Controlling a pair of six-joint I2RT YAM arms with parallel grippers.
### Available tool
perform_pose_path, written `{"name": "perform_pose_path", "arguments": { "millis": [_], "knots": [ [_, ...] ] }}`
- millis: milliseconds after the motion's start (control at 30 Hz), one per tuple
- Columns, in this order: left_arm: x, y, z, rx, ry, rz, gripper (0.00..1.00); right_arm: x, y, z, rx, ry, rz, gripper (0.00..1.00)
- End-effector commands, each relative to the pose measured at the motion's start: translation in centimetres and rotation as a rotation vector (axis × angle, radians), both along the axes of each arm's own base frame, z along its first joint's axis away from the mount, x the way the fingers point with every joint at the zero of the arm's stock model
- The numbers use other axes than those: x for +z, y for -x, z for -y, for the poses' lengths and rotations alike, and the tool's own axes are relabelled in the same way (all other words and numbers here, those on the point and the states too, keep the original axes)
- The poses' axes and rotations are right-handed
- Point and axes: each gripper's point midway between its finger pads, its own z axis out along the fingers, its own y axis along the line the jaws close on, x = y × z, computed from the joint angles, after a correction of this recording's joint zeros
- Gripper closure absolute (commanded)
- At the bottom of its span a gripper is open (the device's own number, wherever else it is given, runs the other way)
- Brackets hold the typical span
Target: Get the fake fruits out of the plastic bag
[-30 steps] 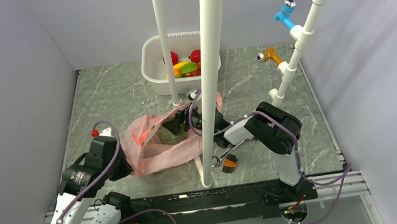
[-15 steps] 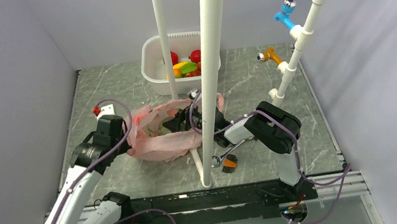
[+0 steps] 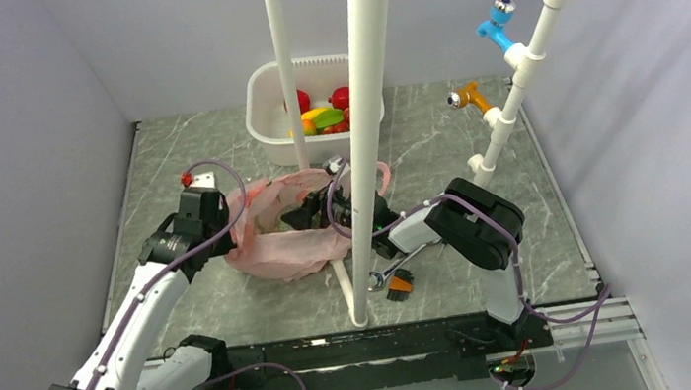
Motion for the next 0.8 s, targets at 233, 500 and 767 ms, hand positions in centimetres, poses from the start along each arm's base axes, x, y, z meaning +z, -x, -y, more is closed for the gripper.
{"name": "perform_pose_path", "arguments": {
  "millis": [233, 500, 767],
  "knots": [
    [-5.0, 1.3, 6.0, -0.108, 0.333, -0.057, 1.0, -9.1, 2.7, 3.4, -0.013, 0.338, -0.197, 0.08],
    [-3.7, 0.7, 6.6, -0.195, 0.343, 0.05, 1.0, -0.6, 3.3, 1.4, 0.104, 0.274, -0.119, 0.05],
    [-5.3, 1.0, 6.3, -0.19, 0.307, -0.028, 1.0, 4.2, 3.0, 1.1, 0.178, 0.364, 0.13, 0.01]
  ]
}}
